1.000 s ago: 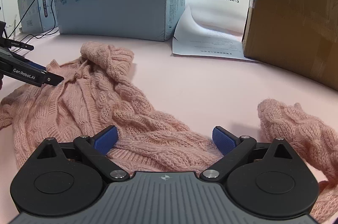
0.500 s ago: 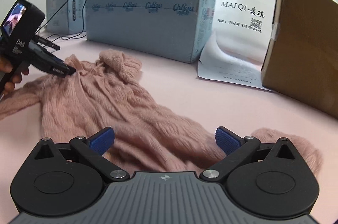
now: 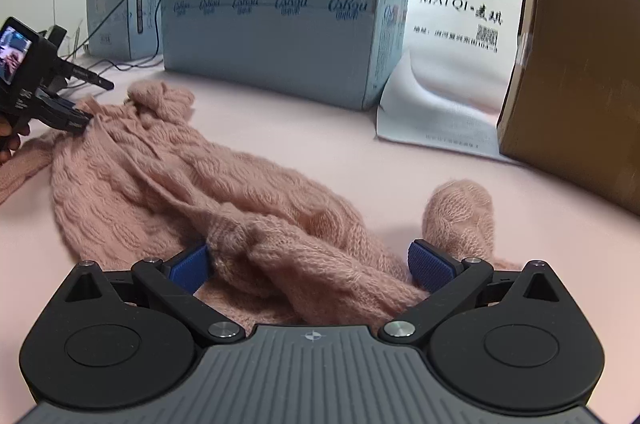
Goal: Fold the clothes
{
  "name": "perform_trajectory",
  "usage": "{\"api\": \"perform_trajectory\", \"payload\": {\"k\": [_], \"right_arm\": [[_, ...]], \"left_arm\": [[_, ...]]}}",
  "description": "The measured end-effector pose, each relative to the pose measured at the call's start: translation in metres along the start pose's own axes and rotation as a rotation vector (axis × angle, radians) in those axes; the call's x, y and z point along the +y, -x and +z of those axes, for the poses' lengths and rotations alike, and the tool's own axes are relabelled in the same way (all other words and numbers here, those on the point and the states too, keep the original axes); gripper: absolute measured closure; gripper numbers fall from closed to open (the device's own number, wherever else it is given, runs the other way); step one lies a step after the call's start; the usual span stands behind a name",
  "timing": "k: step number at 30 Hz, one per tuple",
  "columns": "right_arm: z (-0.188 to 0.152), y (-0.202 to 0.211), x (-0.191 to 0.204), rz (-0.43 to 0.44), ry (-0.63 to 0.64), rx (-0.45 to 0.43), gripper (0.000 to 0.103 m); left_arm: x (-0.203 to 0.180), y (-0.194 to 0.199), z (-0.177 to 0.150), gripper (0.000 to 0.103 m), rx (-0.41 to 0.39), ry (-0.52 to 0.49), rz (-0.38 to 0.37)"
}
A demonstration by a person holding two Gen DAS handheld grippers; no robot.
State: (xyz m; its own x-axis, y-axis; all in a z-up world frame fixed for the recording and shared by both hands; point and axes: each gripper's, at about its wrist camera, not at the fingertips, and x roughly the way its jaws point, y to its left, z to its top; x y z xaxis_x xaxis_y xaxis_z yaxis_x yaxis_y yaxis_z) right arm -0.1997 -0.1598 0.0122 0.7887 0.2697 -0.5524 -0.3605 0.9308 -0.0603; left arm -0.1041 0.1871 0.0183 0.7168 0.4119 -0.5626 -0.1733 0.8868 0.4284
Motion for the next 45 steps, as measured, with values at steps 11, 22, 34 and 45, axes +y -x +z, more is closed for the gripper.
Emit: {"api": "perform_trajectory", "payload": {"k": [11, 22, 34, 45], "right_arm": [[-0.002, -0.002, 0.006, -0.015, 0.030, 0.019, 0.000], [-0.004, -0.001, 0.013, -0.036, 0.069, 0.025, 0.000], [-0.006, 0.003, 0.019, -0.060, 0.110, 0.020, 0.000], [-0.005, 0.002, 0.019, -0.061, 0.110, 0.021, 0.000]], "left_arm": [[0.009, 0.031, 0.051, 0.019, -0.136, 0.066, -0.146], [-0.050, -0.008, 0.083, 0.019, 0.003, -0.007, -0.148], [-0.061, -0.015, 0.091, 0.085, 0.072, 0.042, -0.182], [-0.054, -0.005, 0.105, 0.093, 0.008, 0.094, -0.213]]}}
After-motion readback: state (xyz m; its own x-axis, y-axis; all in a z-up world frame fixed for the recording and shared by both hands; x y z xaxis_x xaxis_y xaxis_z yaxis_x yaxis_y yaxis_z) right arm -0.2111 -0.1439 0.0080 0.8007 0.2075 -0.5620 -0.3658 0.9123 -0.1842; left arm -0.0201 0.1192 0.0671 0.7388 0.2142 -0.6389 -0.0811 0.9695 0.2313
